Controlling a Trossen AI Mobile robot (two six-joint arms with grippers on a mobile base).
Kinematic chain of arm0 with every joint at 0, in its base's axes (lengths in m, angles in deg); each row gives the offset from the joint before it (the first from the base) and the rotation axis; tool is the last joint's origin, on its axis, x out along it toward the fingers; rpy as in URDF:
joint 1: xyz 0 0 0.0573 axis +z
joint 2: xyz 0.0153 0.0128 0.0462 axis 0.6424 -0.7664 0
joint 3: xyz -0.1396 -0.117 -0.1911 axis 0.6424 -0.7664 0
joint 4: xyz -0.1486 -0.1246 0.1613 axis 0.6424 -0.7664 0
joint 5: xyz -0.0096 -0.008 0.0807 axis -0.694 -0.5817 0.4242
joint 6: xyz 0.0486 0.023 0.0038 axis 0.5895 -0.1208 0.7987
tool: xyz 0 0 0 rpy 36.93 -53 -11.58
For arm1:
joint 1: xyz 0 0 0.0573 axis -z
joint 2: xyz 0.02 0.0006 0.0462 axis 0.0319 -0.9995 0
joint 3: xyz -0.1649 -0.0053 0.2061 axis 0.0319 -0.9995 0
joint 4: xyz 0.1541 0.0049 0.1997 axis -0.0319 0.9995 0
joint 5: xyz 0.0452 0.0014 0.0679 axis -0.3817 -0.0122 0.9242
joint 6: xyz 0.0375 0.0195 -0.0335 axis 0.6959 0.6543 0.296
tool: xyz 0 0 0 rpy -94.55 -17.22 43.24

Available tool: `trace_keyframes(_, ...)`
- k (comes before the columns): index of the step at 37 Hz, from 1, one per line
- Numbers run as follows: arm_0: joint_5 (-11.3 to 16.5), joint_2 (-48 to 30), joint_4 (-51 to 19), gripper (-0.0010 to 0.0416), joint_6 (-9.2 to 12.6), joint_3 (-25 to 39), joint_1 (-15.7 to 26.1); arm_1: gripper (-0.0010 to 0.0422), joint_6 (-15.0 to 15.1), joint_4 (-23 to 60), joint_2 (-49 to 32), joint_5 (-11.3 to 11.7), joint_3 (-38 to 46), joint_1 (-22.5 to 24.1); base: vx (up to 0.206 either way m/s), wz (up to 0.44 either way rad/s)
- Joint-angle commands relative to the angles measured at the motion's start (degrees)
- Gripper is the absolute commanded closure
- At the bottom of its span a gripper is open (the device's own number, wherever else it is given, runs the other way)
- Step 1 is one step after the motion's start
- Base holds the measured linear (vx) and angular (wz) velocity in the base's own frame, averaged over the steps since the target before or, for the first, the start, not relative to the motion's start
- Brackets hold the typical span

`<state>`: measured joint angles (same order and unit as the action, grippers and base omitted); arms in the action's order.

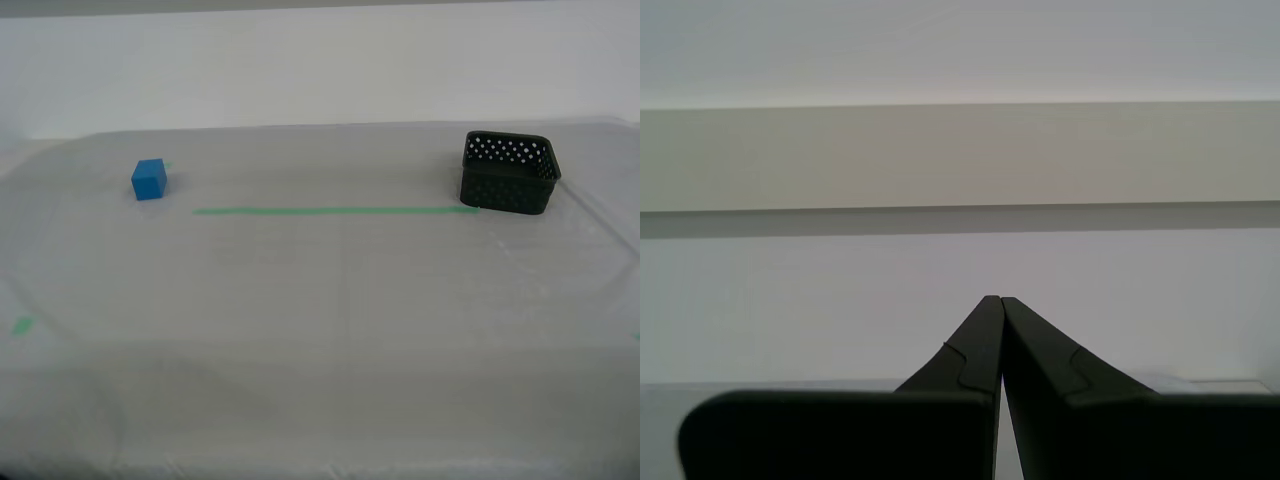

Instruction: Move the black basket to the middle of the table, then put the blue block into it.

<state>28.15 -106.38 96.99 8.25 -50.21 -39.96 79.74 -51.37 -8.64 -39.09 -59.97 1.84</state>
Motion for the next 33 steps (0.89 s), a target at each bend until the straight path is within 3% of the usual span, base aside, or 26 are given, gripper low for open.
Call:
trace_keyframes(1,0.0,0.0,0.1,0.0405,0.0,0.1,0.0,0.0412,0.2,-0.2,0.0,0.1,0.1,0.0,0.0,0.0)
trace_keyframes(33,0.0,0.0,0.1,0.0406,0.0,0.1,0.0,0.0412,0.2,-0.2,0.0,0.1,0.1,0.0,0.0,0.0)
